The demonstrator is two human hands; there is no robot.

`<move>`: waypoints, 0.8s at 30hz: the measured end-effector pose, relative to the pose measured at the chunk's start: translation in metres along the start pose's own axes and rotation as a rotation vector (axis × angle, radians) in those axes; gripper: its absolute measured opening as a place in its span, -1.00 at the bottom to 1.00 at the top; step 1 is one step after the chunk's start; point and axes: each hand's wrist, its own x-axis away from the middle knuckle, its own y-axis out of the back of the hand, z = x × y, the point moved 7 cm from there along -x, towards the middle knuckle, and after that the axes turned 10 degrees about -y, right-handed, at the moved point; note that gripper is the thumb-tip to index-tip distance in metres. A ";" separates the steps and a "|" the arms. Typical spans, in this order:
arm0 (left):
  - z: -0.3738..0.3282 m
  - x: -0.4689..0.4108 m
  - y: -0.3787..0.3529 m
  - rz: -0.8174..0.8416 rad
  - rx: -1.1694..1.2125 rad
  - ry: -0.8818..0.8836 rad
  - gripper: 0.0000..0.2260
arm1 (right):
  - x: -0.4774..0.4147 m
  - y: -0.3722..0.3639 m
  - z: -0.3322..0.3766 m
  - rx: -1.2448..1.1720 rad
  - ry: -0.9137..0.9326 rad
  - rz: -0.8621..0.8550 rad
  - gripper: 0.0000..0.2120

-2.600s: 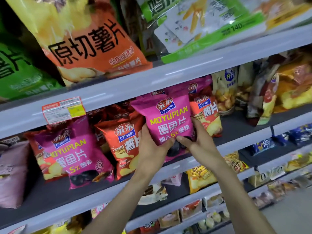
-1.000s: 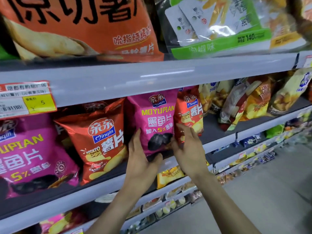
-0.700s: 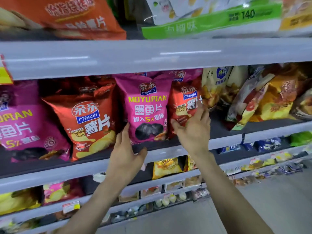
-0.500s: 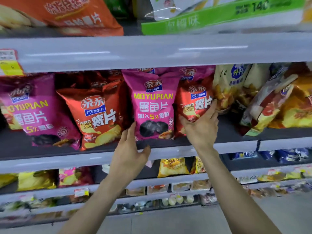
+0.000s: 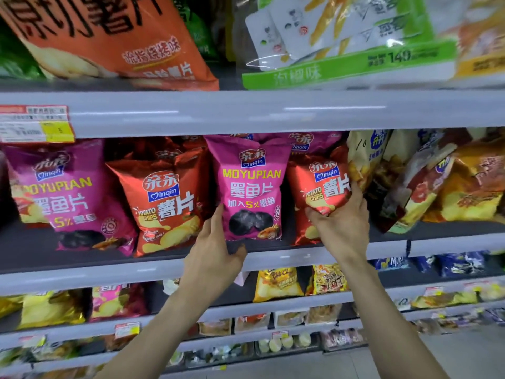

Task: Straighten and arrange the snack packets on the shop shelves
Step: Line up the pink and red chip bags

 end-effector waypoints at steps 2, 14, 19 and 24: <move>0.002 -0.002 0.003 0.000 0.013 -0.012 -0.14 | -0.008 0.002 0.000 -0.130 -0.034 0.064 -0.04; 0.008 -0.007 0.011 -0.008 0.079 -0.052 -0.19 | -0.031 0.020 -0.032 -0.449 -0.196 0.365 0.12; 0.002 -0.008 0.006 -0.005 0.067 -0.034 -0.19 | -0.023 0.023 -0.036 -0.527 -0.177 0.500 0.15; 0.001 -0.001 0.007 0.017 0.013 -0.058 -0.25 | 0.004 0.021 -0.012 -0.466 -0.047 0.502 -0.13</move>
